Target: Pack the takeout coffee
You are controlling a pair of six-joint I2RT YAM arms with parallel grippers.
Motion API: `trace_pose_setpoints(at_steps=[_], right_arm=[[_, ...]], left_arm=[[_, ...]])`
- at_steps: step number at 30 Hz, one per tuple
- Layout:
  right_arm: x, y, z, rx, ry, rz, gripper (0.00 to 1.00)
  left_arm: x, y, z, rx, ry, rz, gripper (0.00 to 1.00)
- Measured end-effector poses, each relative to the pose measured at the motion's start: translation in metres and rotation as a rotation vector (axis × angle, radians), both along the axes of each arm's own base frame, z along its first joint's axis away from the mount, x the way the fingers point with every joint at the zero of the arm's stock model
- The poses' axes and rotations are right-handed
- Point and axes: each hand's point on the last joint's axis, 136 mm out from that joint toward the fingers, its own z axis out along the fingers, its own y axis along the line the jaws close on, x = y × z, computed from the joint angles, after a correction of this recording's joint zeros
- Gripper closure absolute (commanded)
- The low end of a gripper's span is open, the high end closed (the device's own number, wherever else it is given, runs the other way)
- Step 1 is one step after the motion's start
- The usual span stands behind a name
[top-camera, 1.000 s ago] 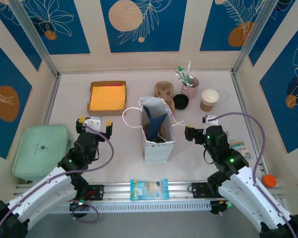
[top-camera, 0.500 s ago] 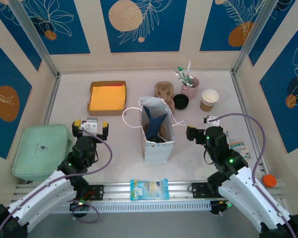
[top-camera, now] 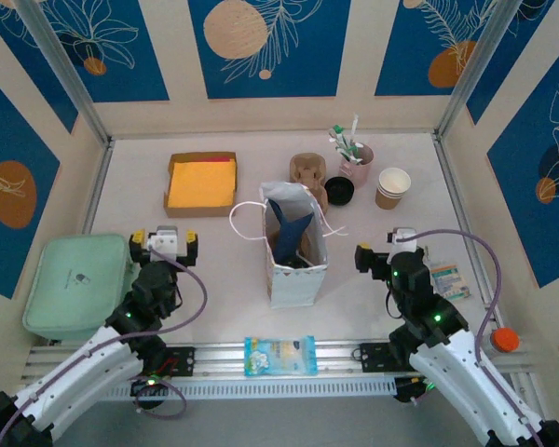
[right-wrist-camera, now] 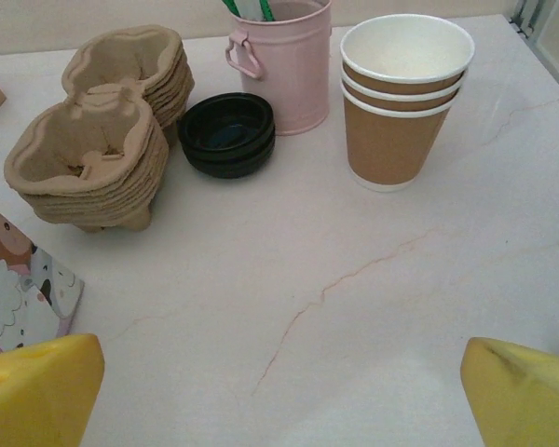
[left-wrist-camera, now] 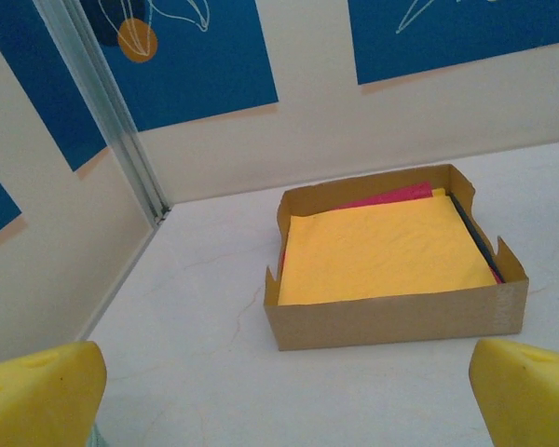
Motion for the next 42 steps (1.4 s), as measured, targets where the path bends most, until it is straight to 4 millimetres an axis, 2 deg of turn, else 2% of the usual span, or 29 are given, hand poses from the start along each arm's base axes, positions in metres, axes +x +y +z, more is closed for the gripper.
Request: trace_pose_setpoints(at_steps=[8,18,26,31,35,42], right_arm=[[-0.003,-0.006,-0.012,-0.046,-0.008,-0.006,0.01],[-0.005,-0.011,-0.021,-0.065,-0.018,-0.025,0.01],[-0.005,-0.011,-0.031,-0.078,-0.013,-0.028,0.01],[-0.005,-0.007,-0.045,-0.094,0.001,-0.007,0.01],[-0.005,-0.007,-0.046,-0.098,0.0,-0.004,0.01],[-0.004,-0.012,-0.045,-0.103,-0.004,-0.032,0.01]], left_arm=[[-0.003,0.005,-0.001,0.015,-0.01,0.018,0.0],[-0.005,0.012,-0.018,0.051,0.017,0.049,0.0],[-0.006,0.013,-0.02,0.062,0.029,0.056,0.0],[-0.008,0.013,-0.036,0.089,0.07,0.05,0.0],[-0.011,0.014,-0.053,0.115,0.11,0.043,0.0],[-0.011,0.014,-0.055,0.108,0.113,0.046,0.0]])
